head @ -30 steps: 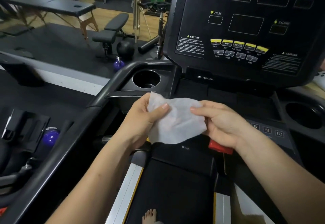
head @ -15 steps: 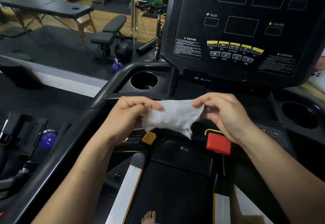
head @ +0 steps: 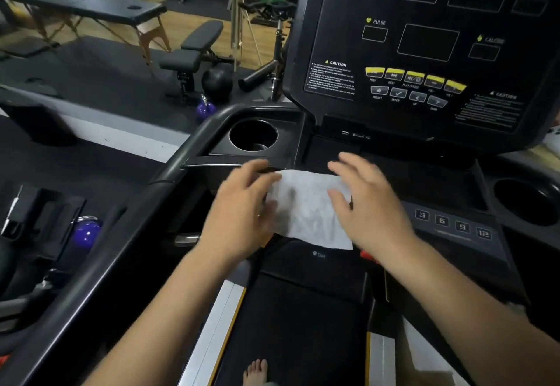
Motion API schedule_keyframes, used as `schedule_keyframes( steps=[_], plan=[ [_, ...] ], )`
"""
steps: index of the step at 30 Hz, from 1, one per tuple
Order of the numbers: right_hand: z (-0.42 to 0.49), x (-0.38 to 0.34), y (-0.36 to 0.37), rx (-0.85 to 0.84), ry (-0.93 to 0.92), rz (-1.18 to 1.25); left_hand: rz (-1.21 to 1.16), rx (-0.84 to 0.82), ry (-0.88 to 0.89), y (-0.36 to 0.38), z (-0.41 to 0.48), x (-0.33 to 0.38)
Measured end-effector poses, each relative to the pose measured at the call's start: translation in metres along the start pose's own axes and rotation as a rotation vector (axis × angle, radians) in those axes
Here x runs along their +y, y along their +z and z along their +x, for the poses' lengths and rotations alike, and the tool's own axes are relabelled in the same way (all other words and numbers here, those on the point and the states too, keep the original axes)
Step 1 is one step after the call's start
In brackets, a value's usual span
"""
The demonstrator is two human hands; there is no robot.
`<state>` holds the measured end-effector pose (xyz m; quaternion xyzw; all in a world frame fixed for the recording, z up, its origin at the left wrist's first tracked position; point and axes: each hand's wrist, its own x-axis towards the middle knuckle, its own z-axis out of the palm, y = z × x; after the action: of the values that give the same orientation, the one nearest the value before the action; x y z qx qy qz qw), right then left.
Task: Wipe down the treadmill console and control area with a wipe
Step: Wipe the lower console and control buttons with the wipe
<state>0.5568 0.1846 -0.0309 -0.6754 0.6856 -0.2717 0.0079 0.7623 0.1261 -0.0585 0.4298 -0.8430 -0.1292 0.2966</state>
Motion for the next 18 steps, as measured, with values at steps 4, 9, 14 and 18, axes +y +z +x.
schedule_keyframes(
  steps=[4, 9, 14, 18],
  plan=[
    [-0.021, -0.010, 0.034, -0.255, -0.242, -0.220, 0.017, -0.157, 0.175, 0.028, -0.024, 0.013],
    [-0.051, -0.018, 0.045, -0.426, -0.280, -0.360, -0.152, -0.041, 0.120, 0.017, -0.044, 0.000],
    [-0.017, -0.023, 0.041, -0.393, -0.389, -0.332, -0.341, 0.219, -0.125, 0.011, -0.034, -0.013],
    [0.018, -0.015, 0.058, -0.488, -0.499, -0.441, -0.497, 0.343, -0.345, 0.018, -0.019, -0.024]
  ],
)
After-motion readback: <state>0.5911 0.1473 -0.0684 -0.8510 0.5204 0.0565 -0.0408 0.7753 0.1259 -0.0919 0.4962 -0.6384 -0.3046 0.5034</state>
